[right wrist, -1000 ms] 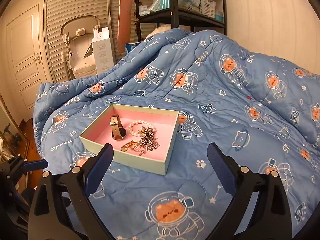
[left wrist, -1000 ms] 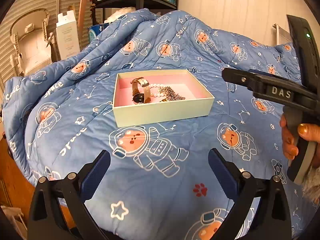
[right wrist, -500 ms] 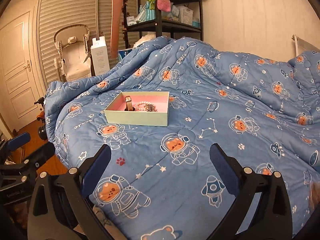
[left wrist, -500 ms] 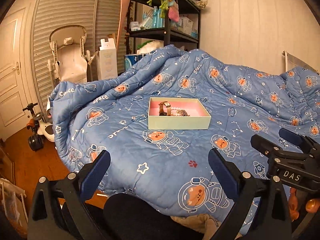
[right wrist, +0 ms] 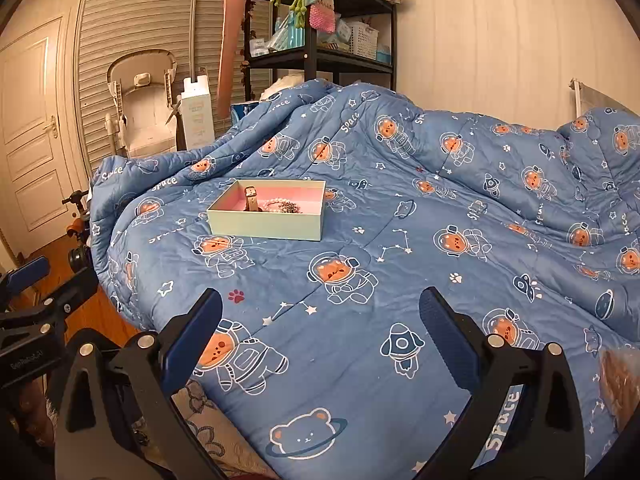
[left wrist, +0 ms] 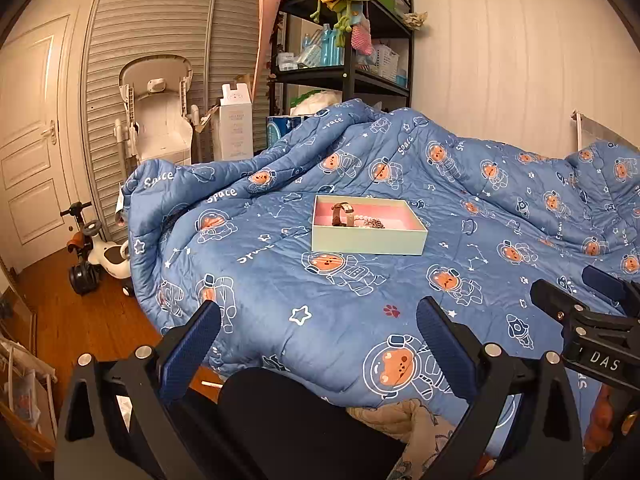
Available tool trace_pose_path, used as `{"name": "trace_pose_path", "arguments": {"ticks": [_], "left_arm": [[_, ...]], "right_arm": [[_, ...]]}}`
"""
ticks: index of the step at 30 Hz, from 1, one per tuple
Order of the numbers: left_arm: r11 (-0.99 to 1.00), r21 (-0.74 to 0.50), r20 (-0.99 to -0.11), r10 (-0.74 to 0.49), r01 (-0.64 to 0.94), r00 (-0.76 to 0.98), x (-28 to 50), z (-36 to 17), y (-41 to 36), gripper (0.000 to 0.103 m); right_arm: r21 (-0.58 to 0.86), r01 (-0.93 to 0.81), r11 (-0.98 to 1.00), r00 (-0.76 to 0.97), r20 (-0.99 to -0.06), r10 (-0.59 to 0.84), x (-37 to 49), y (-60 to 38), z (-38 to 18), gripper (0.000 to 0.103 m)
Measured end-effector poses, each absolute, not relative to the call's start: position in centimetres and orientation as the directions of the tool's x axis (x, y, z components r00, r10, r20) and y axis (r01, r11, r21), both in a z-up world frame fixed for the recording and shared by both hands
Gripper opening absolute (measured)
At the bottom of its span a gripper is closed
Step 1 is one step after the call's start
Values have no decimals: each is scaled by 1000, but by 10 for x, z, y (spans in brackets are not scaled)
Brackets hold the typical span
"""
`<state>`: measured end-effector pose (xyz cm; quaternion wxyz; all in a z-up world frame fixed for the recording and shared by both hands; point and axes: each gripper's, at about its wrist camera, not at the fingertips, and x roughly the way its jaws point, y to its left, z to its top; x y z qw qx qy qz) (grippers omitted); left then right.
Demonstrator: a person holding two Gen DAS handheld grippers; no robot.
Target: Organize jewelry
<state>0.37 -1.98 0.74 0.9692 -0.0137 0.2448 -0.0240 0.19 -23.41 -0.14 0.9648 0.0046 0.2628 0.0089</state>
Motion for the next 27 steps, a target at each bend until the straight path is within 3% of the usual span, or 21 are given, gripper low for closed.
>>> {"name": "trace_pose_path", "arguments": {"ticks": [27], "left_arm": [[999, -33, -471, -40, 28, 881, 1, 9, -18, 96]], "right_arm": [[12, -36, 999, 858, -513, 38, 3, -232, -2, 97]]}}
